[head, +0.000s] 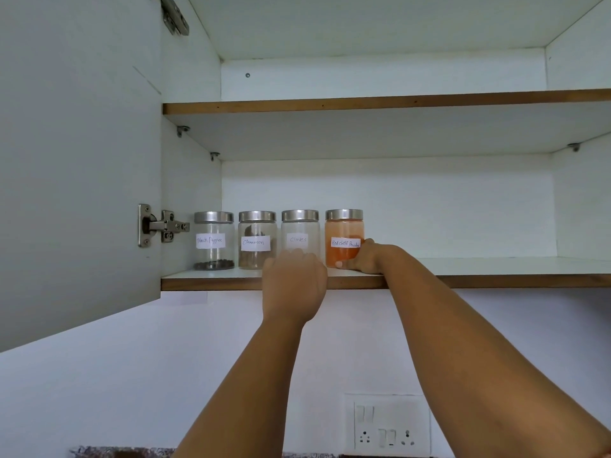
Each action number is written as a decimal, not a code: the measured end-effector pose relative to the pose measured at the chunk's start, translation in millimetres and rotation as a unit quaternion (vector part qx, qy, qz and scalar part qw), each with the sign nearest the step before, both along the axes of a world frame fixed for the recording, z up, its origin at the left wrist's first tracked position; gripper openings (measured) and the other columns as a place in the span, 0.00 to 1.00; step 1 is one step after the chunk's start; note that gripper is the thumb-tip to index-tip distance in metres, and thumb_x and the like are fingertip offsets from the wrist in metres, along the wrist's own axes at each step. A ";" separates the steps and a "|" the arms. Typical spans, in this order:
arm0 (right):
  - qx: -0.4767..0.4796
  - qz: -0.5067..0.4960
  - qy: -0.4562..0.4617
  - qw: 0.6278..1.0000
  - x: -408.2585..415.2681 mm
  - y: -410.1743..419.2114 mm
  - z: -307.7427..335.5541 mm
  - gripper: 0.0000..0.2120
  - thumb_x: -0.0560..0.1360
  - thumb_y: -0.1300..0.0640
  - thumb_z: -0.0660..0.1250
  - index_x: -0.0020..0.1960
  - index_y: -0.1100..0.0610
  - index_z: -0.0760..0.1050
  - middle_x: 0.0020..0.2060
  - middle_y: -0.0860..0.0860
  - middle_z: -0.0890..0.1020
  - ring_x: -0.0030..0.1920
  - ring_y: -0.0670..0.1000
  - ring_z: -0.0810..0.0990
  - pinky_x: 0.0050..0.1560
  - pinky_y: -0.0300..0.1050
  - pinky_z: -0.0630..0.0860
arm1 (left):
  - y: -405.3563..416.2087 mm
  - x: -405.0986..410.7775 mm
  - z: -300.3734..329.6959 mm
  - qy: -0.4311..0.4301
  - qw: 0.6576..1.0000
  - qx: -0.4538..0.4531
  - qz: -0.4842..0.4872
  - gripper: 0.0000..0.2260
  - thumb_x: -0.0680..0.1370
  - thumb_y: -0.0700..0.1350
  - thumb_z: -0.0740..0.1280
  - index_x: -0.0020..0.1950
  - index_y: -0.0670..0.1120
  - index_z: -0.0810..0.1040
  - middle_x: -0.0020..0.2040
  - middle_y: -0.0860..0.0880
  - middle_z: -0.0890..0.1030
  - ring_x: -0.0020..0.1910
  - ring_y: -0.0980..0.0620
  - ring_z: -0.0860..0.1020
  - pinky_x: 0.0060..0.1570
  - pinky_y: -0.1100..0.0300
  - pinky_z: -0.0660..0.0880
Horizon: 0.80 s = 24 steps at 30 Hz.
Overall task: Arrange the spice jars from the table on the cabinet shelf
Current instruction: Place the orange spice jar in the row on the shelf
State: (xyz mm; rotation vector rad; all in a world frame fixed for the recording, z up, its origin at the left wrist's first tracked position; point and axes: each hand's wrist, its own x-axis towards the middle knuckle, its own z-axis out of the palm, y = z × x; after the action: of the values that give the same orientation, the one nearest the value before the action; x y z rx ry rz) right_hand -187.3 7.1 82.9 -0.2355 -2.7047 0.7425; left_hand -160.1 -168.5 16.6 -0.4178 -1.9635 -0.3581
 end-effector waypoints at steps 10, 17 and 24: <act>0.003 0.010 0.001 1.000 -1.3 0.7 -0.6 0.40 0.72 0.40 0.70 0.76 0.55 0.57 0.71 0.56 0.67 0.69 0.57 0.69 0.70 0.54 0.66 | -1.0 4.4 0.6 -0.006 1.000 -0.010 0.009 0.23 0.78 0.53 0.45 0.50 0.49 0.79 0.48 0.52 0.80 0.48 0.53 0.75 0.49 0.59 0.64; 0.003 0.008 0.005 1.000 5.1 -0.8 -0.9 0.39 0.73 0.41 0.70 0.76 0.56 0.57 0.71 0.56 0.67 0.69 0.57 0.69 0.69 0.53 0.66 | -0.7 7.5 1.6 -0.013 1.000 -0.014 0.012 0.23 0.78 0.53 0.45 0.53 0.49 0.79 0.49 0.51 0.80 0.49 0.52 0.74 0.50 0.58 0.64; 0.012 0.004 0.007 1.000 7.9 -3.7 0.5 0.40 0.74 0.41 0.69 0.76 0.56 0.56 0.72 0.56 0.65 0.70 0.57 0.68 0.70 0.53 0.65 | -1.5 8.3 2.3 -0.008 1.000 -0.014 0.016 0.23 0.78 0.52 0.45 0.52 0.49 0.79 0.50 0.51 0.79 0.50 0.52 0.74 0.48 0.59 0.60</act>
State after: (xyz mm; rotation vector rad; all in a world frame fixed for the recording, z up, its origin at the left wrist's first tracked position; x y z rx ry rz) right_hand -179.3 3.4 83.4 -0.2148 -2.7016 0.7116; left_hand -151.8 -169.9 18.9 -0.4034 -1.9907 -0.3142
